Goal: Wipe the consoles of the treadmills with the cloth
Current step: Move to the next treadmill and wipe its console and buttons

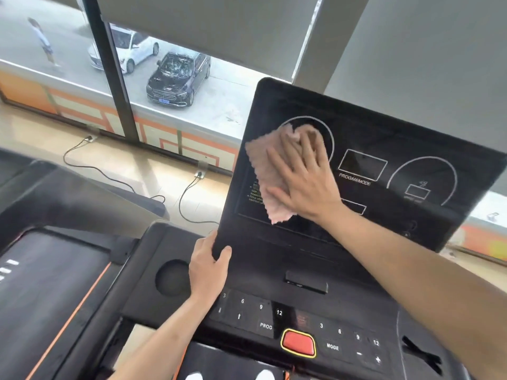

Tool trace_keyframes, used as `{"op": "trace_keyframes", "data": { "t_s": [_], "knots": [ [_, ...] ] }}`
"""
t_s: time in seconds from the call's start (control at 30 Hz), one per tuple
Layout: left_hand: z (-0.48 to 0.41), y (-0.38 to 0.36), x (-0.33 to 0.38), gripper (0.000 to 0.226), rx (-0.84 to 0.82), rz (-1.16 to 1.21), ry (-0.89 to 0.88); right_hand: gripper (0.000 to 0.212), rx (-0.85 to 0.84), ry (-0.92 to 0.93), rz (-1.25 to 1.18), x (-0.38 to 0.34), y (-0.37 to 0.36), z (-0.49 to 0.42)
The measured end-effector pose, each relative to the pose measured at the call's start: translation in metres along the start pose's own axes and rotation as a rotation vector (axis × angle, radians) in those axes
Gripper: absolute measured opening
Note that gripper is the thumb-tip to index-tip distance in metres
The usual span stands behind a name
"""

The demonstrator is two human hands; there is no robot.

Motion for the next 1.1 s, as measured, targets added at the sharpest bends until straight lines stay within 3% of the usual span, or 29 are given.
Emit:
{"op": "trace_keyframes", "data": {
  "t_s": [0.2,0.43,0.63,0.87,1.1],
  "knots": [
    [0.003,-0.001,0.003,0.050,-0.012,-0.026,0.000,0.083,-0.086,0.046,-0.011,-0.066,-0.044,0.053],
    [-0.006,0.003,0.018,0.051,-0.074,-0.102,-0.036,0.077,-0.104,0.065,0.010,-0.066,-0.045,0.058],
    [-0.003,-0.001,0.049,0.084,-0.046,-0.175,-0.180,0.072,0.001,-0.238,0.018,0.014,-0.013,0.045],
    [0.008,-0.018,0.081,0.100,-0.017,-0.186,-0.304,0.080,-0.001,-0.643,-0.025,0.105,0.019,0.043],
    [0.006,-0.030,0.068,0.126,-0.020,-0.308,-0.341,0.081,0.009,-0.812,-0.060,0.080,0.003,0.072]
  ]
}}
Point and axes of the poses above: each hand's wrist, its own z-axis away from the middle knuckle, its own y-axis out of the back of the hand, x = y × z, the point moved 9 cm from there along -z, towards the middle knuckle, and after that the axes turned 11 degrees about y, right-handed, at the moved point
